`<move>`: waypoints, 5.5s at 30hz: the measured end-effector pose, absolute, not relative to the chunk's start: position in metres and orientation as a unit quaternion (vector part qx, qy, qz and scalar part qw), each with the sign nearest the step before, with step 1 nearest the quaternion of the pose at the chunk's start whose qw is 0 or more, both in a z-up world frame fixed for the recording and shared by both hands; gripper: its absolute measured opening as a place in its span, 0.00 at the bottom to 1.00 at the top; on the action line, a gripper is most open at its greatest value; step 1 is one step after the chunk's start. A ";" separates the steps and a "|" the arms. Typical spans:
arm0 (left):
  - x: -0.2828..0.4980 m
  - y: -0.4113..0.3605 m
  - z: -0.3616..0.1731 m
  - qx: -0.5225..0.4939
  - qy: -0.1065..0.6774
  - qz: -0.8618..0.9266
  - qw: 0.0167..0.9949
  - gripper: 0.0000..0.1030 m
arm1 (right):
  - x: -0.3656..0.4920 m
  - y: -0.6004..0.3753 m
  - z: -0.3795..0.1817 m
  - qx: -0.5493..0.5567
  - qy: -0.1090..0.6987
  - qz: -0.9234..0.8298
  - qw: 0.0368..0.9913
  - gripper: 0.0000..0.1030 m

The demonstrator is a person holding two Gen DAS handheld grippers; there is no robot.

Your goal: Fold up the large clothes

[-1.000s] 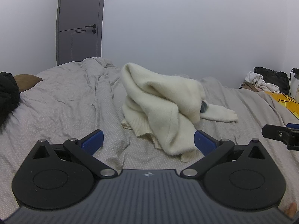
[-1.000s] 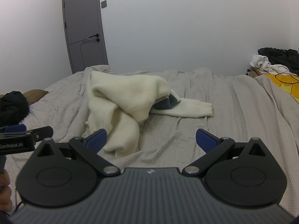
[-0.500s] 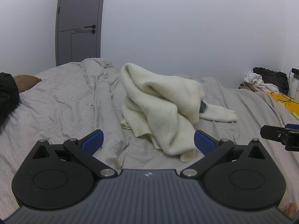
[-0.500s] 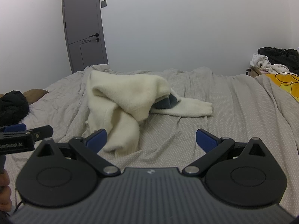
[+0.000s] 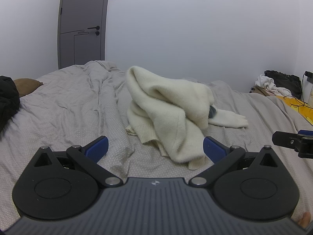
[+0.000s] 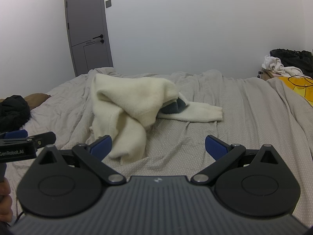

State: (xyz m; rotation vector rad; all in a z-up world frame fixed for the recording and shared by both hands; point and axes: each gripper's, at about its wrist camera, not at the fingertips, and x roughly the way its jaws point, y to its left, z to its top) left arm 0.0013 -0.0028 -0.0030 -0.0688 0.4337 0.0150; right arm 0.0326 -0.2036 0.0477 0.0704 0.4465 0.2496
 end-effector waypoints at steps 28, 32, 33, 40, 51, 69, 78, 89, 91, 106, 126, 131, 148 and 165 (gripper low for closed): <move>0.030 0.009 -0.016 -0.073 0.229 -0.005 0.971 1.00 | 0.049 -0.206 0.047 0.098 0.265 0.119 0.952 1.00; 0.052 0.013 -0.015 -0.084 0.237 -0.002 0.968 1.00 | 0.067 -0.201 0.058 0.116 0.263 0.145 0.947 1.00; 0.060 0.015 -0.014 -0.090 0.236 -0.008 0.967 1.00 | 0.073 -0.200 0.060 0.125 0.263 0.153 0.944 1.00; 0.121 0.022 -0.032 -0.131 0.250 -0.029 0.959 1.00 | 0.139 -0.195 0.060 0.190 0.288 0.151 0.926 0.98; 0.166 0.047 -0.090 -0.145 0.236 -0.064 0.959 1.00 | 0.227 -0.172 -0.008 0.286 0.336 0.143 0.886 0.97; 0.198 0.045 -0.127 -0.169 0.248 -0.109 0.948 0.27 | 0.268 -0.153 -0.042 0.287 0.294 0.247 0.878 0.35; 0.179 0.082 -0.100 -0.211 0.207 -0.045 0.954 0.00 | 0.224 -0.165 -0.005 0.245 0.236 0.273 0.900 0.22; 0.139 0.115 -0.071 -0.256 0.166 -0.025 0.952 0.00 | 0.139 -0.162 0.047 0.196 0.181 0.319 0.909 0.19; 0.128 0.110 -0.067 -0.260 0.166 -0.032 0.951 0.00 | 0.127 -0.166 0.051 0.193 0.179 0.322 0.909 0.19; 0.084 0.081 -0.075 -0.298 0.223 -0.071 0.926 0.01 | 0.047 -0.171 0.055 0.148 0.177 0.350 0.908 0.18; 0.068 0.038 -0.068 -0.187 0.234 -0.106 0.948 0.12 | 0.105 -0.210 0.022 0.374 0.292 0.361 0.803 0.65; 0.052 0.002 -0.059 -0.127 0.192 -0.179 0.957 0.46 | 0.108 -0.221 0.022 0.401 0.289 0.369 0.787 0.68; 0.059 -0.096 -0.097 0.183 0.127 -0.075 0.972 0.42 | 0.113 -0.224 0.012 0.437 0.302 0.379 0.758 0.69; 0.072 0.052 -0.037 -0.146 0.136 -0.073 0.977 0.16 | 0.122 -0.218 0.010 0.352 0.285 0.328 0.829 0.68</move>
